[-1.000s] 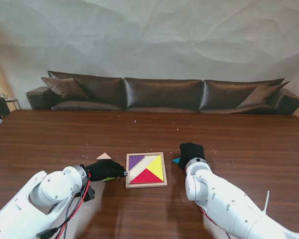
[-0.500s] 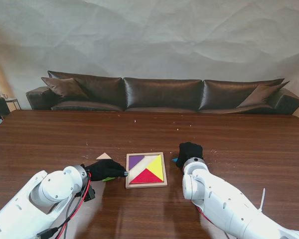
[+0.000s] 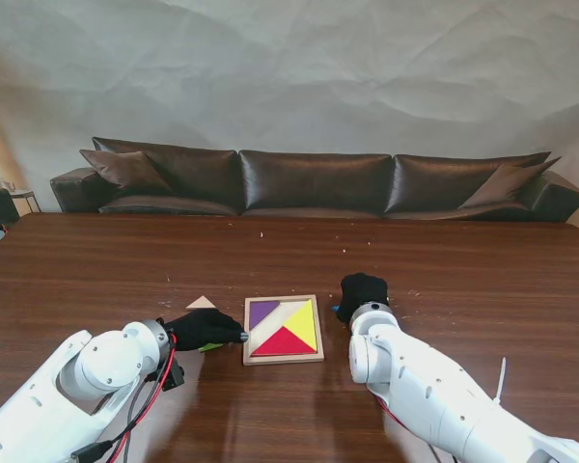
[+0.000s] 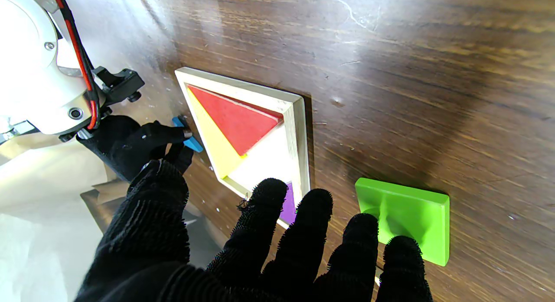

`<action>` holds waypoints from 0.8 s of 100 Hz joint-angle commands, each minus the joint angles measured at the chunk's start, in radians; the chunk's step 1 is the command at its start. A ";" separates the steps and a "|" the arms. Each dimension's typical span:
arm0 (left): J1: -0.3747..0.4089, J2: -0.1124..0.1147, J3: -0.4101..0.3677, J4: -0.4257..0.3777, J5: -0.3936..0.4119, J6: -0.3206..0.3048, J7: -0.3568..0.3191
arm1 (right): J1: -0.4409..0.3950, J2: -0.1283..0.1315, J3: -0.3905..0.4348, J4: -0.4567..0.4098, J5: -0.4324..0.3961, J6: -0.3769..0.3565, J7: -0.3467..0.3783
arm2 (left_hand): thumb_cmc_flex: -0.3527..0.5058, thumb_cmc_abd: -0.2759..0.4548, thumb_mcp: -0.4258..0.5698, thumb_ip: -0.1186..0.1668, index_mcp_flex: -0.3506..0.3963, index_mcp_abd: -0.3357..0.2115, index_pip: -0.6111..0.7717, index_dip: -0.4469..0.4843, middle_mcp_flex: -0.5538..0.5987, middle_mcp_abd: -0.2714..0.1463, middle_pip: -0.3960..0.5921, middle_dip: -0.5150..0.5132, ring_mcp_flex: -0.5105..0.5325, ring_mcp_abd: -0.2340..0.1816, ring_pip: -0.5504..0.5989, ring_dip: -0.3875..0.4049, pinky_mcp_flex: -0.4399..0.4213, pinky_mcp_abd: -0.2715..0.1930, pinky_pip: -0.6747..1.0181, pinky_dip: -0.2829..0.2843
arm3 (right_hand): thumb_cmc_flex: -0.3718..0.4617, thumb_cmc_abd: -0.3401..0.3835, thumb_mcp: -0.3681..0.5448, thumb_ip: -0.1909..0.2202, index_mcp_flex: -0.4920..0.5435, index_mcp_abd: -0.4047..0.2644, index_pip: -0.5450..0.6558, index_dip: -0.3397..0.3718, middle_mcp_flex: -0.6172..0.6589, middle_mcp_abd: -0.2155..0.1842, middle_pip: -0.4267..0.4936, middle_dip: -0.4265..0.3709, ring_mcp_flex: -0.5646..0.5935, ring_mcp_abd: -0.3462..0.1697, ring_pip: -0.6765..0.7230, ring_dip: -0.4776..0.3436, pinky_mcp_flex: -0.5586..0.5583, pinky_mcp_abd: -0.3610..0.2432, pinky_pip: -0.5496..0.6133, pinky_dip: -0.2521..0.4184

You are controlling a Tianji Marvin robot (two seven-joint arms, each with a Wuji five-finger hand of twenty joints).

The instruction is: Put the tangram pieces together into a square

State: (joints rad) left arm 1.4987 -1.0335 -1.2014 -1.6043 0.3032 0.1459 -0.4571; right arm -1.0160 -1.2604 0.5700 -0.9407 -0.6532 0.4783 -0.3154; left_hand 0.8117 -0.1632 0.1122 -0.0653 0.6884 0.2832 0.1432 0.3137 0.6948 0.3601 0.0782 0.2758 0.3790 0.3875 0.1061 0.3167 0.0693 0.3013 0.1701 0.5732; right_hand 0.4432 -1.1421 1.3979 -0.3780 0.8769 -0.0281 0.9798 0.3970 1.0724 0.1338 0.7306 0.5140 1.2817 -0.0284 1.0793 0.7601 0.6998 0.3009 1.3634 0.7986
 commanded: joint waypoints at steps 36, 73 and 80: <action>0.003 -0.002 0.002 0.004 -0.004 0.003 -0.022 | -0.040 0.010 -0.019 0.047 -0.002 -0.032 0.040 | 0.021 0.034 -0.001 0.030 0.009 0.002 0.004 0.004 0.013 0.008 0.008 0.010 0.020 0.013 0.015 0.013 0.010 0.018 0.016 0.011 | 0.171 -0.137 -0.032 -0.024 0.016 -0.096 0.180 0.160 -0.017 -0.040 -0.061 -0.042 0.029 -0.011 -0.045 -0.057 0.122 0.003 0.038 -0.019; 0.003 -0.002 0.002 0.004 -0.003 0.002 -0.021 | -0.044 0.023 -0.022 0.028 -0.014 -0.049 0.061 | 0.021 0.034 -0.001 0.029 0.009 0.003 0.004 0.004 0.012 0.009 0.008 0.010 0.021 0.013 0.016 0.013 0.010 0.019 0.016 0.011 | 0.204 -0.164 -0.010 -0.002 -0.001 -0.111 0.280 0.346 -0.009 -0.014 -0.126 -0.126 0.019 0.005 -0.107 -0.065 0.130 -0.002 0.026 -0.021; 0.004 -0.002 0.001 0.004 -0.003 0.002 -0.020 | -0.045 0.024 -0.021 0.026 -0.012 -0.049 0.069 | 0.021 0.034 -0.001 0.029 0.009 0.003 0.004 0.004 0.012 0.009 0.008 0.010 0.020 0.013 0.016 0.013 0.011 0.019 0.016 0.011 | 0.209 -0.169 -0.007 -0.003 0.010 -0.110 0.295 0.372 0.015 -0.020 -0.126 -0.134 0.022 -0.003 -0.092 -0.056 0.142 -0.005 0.025 -0.021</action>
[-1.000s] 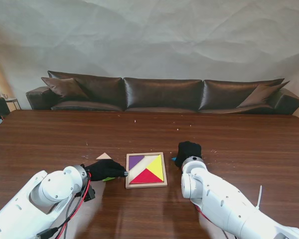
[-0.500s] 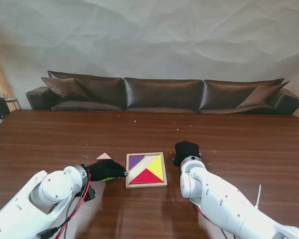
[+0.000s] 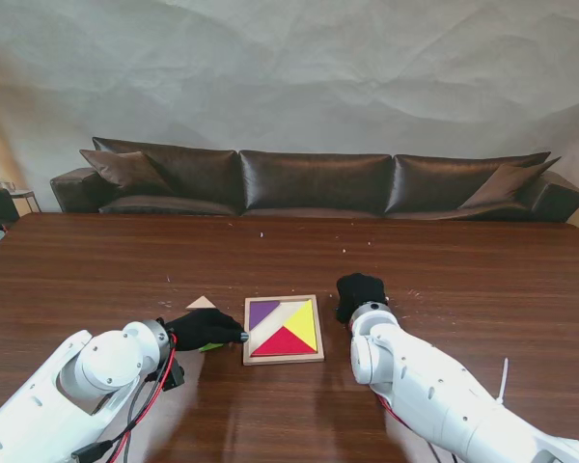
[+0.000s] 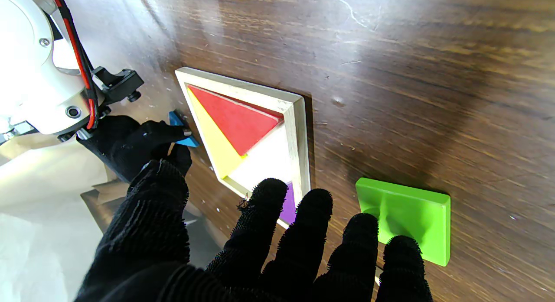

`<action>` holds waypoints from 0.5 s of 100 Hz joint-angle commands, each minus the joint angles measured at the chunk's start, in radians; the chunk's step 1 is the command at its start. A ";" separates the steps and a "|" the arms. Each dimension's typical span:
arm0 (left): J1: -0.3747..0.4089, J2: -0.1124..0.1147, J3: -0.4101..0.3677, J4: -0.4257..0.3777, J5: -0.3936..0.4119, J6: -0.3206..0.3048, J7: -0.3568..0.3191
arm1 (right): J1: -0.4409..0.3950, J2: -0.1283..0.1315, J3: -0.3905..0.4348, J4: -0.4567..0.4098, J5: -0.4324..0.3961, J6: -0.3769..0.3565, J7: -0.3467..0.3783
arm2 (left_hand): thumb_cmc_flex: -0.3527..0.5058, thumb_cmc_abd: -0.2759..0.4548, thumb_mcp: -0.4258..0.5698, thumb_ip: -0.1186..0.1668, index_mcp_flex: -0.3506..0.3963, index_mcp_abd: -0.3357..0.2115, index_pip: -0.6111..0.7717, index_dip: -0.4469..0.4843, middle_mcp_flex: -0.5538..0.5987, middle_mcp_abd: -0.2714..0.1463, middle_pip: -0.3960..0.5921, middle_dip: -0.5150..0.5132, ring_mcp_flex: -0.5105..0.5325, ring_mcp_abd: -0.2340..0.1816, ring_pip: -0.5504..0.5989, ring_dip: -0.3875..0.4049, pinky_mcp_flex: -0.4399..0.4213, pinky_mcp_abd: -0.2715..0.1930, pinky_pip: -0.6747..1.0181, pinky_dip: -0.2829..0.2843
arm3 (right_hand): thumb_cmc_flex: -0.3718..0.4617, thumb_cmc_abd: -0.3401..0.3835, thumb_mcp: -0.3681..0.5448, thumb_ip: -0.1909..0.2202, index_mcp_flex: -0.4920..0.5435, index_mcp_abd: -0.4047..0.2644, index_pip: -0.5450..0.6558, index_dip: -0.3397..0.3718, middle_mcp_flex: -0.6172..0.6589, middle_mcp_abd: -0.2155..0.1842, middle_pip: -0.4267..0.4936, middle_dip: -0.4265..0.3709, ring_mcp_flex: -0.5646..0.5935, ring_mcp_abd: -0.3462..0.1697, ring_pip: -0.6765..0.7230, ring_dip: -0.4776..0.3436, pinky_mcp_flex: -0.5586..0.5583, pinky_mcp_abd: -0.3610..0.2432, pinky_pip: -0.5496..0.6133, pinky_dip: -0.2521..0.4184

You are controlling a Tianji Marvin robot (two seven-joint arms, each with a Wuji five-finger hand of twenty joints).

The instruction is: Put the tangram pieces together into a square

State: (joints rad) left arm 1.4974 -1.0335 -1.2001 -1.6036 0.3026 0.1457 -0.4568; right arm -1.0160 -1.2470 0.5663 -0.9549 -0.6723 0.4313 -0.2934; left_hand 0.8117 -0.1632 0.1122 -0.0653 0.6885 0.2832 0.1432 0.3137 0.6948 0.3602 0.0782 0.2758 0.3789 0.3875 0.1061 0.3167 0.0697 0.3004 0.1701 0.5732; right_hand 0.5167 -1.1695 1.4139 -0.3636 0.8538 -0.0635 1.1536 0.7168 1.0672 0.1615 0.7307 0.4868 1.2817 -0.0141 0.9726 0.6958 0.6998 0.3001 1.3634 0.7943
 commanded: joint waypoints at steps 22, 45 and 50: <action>0.007 -0.002 -0.002 0.002 -0.001 0.002 -0.021 | -0.048 0.018 -0.017 0.027 0.009 -0.004 0.069 | 0.021 0.034 -0.001 0.029 0.009 0.002 0.004 0.004 0.013 0.009 0.008 0.010 0.020 0.013 0.016 0.013 0.011 0.019 0.017 0.011 | 0.141 -0.164 -0.022 -0.026 0.050 -0.075 0.123 0.089 0.176 -0.123 -0.122 -0.114 0.031 -0.055 0.128 0.022 0.213 -0.027 0.034 -0.022; 0.007 -0.002 -0.003 0.002 -0.001 0.002 -0.022 | -0.053 0.023 -0.009 0.015 0.012 -0.002 0.087 | 0.020 0.034 -0.001 0.029 0.009 0.002 0.004 0.004 0.012 0.008 0.008 0.010 0.020 0.013 0.016 0.013 0.010 0.020 0.016 0.011 | 0.166 -0.169 -0.033 -0.051 0.053 -0.096 0.075 0.036 0.256 -0.179 -0.060 -0.033 0.032 -0.053 0.169 0.025 0.265 -0.056 0.032 -0.031; 0.007 -0.001 -0.003 0.002 -0.001 0.002 -0.022 | -0.053 0.024 -0.009 0.013 0.014 -0.002 0.093 | 0.021 0.034 0.000 0.029 0.008 0.003 0.004 0.004 0.012 0.010 0.008 0.010 0.021 0.014 0.016 0.013 0.010 0.021 0.016 0.011 | 0.171 -0.165 -0.027 -0.049 0.058 -0.101 0.076 0.029 0.264 -0.186 -0.035 -0.009 0.032 -0.048 0.179 0.029 0.274 -0.059 0.030 -0.032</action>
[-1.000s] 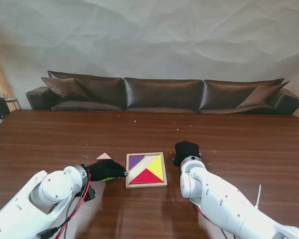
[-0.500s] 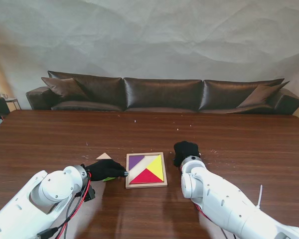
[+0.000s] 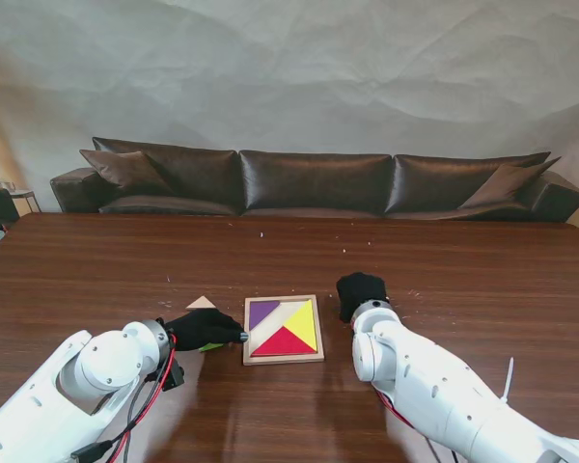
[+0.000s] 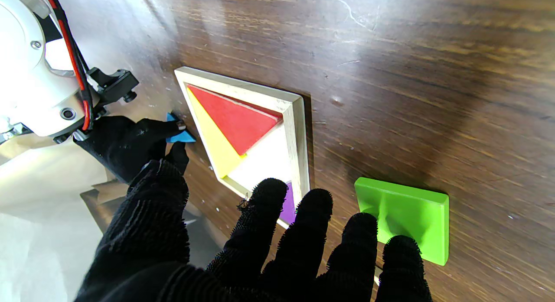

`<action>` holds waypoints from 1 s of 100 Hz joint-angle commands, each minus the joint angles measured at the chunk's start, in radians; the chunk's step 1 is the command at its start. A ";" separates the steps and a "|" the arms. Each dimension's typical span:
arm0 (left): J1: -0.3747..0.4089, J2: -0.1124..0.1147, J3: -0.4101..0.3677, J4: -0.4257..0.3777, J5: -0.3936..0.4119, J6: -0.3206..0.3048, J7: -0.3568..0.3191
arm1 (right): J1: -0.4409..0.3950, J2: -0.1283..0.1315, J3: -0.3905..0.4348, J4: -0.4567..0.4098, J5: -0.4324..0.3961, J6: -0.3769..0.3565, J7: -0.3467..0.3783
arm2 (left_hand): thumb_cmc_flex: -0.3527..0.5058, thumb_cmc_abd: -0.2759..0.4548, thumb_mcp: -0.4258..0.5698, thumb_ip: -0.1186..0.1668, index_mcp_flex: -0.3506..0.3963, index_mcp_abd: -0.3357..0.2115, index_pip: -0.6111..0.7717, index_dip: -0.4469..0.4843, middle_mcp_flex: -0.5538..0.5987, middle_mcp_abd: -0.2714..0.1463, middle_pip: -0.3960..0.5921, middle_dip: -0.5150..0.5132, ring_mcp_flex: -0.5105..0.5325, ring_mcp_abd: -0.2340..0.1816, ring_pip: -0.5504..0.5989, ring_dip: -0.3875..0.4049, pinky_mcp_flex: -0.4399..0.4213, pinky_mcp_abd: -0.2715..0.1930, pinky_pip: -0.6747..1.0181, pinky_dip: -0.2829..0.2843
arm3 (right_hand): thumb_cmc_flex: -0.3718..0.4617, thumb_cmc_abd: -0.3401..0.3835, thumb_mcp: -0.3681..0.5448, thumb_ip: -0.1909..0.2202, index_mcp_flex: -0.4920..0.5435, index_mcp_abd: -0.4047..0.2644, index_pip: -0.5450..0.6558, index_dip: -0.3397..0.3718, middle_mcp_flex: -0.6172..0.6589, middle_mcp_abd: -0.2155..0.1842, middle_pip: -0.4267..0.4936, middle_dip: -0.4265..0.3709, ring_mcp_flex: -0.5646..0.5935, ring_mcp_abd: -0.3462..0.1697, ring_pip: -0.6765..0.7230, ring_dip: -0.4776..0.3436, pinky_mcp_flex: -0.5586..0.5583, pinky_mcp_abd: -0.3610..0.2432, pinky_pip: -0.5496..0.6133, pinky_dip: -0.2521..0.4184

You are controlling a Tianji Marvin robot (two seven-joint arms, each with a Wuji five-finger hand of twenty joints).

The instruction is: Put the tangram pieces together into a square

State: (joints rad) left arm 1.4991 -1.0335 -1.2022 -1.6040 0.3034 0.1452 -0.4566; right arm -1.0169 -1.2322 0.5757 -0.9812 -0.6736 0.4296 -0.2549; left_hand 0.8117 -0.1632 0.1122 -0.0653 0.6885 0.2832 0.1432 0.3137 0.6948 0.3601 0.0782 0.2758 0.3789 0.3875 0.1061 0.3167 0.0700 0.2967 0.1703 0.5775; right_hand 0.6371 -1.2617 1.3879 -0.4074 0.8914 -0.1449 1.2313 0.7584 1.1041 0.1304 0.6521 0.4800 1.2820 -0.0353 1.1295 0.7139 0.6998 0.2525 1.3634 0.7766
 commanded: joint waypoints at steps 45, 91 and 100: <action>0.008 -0.002 -0.004 0.003 0.000 -0.002 -0.019 | -0.043 0.025 -0.032 0.024 0.033 -0.004 0.132 | 0.021 0.033 0.000 0.030 0.008 0.002 0.004 0.004 0.011 0.009 0.007 0.010 0.021 0.013 0.016 0.013 0.011 0.024 0.016 0.007 | 0.079 0.018 0.074 0.022 -0.074 0.102 -0.403 -0.241 0.126 -0.111 0.183 0.174 0.029 0.006 0.083 0.090 0.262 0.040 -0.014 0.003; 0.008 -0.002 -0.005 0.004 0.001 -0.005 -0.019 | -0.039 0.029 -0.039 0.032 0.020 -0.014 0.130 | 0.020 0.033 0.000 0.030 0.009 0.001 0.004 0.004 0.012 0.009 0.008 0.010 0.022 0.014 0.017 0.014 0.011 0.025 0.016 0.006 | 0.072 0.011 0.097 0.017 0.197 0.014 -0.117 -0.557 0.163 -0.061 0.131 0.279 0.030 -0.008 0.092 0.095 0.283 0.047 -0.036 -0.015; 0.008 -0.002 -0.005 0.004 0.001 -0.005 -0.020 | -0.037 0.031 -0.043 0.032 0.012 -0.018 0.129 | 0.020 0.033 0.001 0.030 0.009 0.002 0.004 0.004 0.013 0.009 0.008 0.010 0.020 0.013 0.016 0.013 0.011 0.024 0.016 0.006 | 0.058 0.009 0.101 0.016 0.212 0.000 -0.107 -0.574 0.170 -0.070 0.120 0.282 0.031 -0.021 0.093 0.094 0.298 0.010 -0.035 -0.025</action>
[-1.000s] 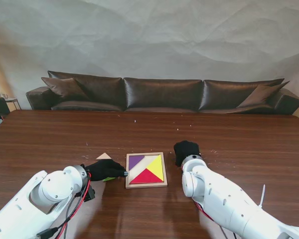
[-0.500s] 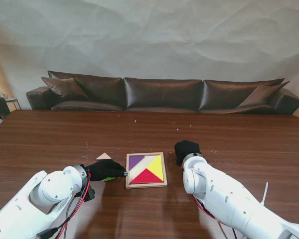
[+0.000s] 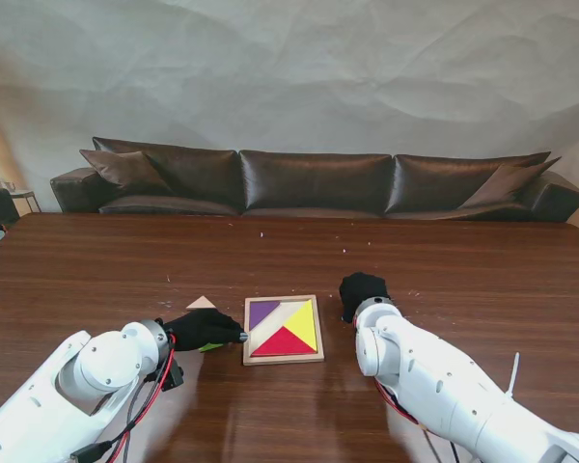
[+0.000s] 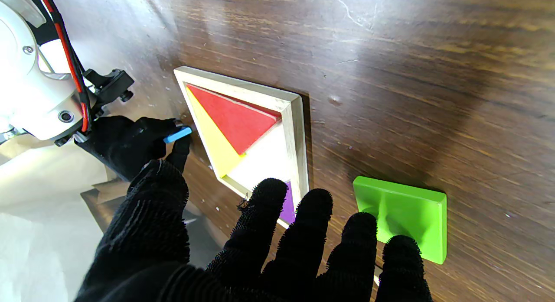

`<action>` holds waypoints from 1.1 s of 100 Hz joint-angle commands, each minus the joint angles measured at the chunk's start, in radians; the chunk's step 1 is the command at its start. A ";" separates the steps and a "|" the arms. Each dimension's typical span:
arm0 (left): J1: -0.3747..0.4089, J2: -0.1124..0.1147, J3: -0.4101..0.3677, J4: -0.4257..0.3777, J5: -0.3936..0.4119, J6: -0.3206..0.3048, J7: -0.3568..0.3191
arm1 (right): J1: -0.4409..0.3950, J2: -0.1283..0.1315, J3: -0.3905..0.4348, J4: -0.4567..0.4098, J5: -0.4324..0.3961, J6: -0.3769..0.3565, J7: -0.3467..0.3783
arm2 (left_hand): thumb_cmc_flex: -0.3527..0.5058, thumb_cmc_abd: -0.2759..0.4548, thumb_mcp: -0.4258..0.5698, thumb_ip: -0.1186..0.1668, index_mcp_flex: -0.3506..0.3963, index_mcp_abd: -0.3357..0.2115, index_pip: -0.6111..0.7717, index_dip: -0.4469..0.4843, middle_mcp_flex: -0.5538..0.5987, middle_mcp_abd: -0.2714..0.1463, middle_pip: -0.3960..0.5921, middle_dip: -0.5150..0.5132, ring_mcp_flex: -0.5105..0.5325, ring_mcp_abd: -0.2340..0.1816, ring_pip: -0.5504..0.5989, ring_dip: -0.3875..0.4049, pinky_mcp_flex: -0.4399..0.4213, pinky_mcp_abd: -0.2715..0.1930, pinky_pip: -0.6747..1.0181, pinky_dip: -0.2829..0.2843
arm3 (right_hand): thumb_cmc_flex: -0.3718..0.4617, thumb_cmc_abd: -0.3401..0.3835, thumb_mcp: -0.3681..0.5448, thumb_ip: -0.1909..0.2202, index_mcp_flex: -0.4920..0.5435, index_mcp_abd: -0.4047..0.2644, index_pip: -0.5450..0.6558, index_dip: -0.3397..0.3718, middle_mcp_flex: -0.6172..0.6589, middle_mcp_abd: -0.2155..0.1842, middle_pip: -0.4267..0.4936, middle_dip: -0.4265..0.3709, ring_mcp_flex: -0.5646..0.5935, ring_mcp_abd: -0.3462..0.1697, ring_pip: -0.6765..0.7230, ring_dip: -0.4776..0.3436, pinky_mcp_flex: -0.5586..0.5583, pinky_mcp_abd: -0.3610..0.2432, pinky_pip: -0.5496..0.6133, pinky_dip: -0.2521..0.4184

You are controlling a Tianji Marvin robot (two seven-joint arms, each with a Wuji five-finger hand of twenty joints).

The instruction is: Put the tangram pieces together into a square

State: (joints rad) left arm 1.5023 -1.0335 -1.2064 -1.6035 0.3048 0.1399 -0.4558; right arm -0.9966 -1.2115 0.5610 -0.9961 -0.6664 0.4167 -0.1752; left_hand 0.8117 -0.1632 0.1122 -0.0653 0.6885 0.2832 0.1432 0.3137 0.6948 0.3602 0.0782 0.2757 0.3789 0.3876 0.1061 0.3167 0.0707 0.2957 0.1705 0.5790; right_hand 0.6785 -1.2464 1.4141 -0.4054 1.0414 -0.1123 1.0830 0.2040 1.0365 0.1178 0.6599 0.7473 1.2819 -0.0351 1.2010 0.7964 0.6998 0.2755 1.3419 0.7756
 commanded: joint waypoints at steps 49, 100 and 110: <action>0.005 -0.001 -0.001 0.003 -0.003 0.001 -0.023 | -0.048 0.036 -0.038 0.018 -0.072 -0.041 0.044 | 0.019 0.033 0.001 0.030 0.009 0.000 0.004 0.004 0.011 0.008 0.007 0.010 0.022 0.011 0.016 0.013 0.011 0.025 0.016 0.005 | -0.051 0.040 0.057 -0.002 0.094 0.010 0.067 0.012 0.308 -0.075 0.033 -0.086 0.039 -0.048 -0.007 0.031 0.361 -0.088 0.034 -0.047; 0.001 -0.002 0.003 0.004 -0.005 0.007 -0.024 | -0.053 0.053 0.010 -0.105 -0.127 -0.085 0.060 | 0.020 0.033 0.001 0.029 0.008 0.003 0.004 0.004 0.012 0.009 0.008 0.010 0.021 0.013 0.016 0.013 0.011 0.026 0.016 0.005 | -0.024 0.069 0.052 0.000 0.087 0.046 0.062 0.043 0.312 -0.032 0.029 -0.067 0.038 -0.045 0.014 0.034 0.363 -0.062 0.056 -0.048; 0.006 -0.002 -0.003 0.000 -0.003 0.006 -0.019 | -0.043 0.043 0.001 -0.114 -0.121 -0.082 0.051 | 0.019 0.033 0.001 0.029 0.008 0.002 0.004 0.004 0.012 0.008 0.008 0.010 0.021 0.012 0.016 0.013 0.011 0.025 0.016 0.005 | -0.021 0.073 0.050 0.002 0.087 0.046 0.061 0.044 0.310 -0.030 0.028 -0.066 0.038 -0.046 0.016 0.034 0.363 -0.061 0.057 -0.048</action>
State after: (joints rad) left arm 1.4990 -1.0332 -1.2046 -1.6026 0.3023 0.1432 -0.4581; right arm -1.0414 -1.1512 0.5710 -1.0930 -0.7901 0.3374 -0.1325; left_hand 0.8117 -0.1632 0.1122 -0.0653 0.6885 0.2832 0.1432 0.3137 0.6948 0.3601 0.0782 0.2757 0.3789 0.3876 0.1061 0.3167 0.0708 0.2957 0.1705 0.5734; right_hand 0.6335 -1.2215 1.4271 -0.3964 1.0400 -0.0623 1.0925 0.2067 1.2402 0.0481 0.6632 0.6631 1.3144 -0.0245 1.1955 0.8198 0.6998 0.2008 1.3521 0.7465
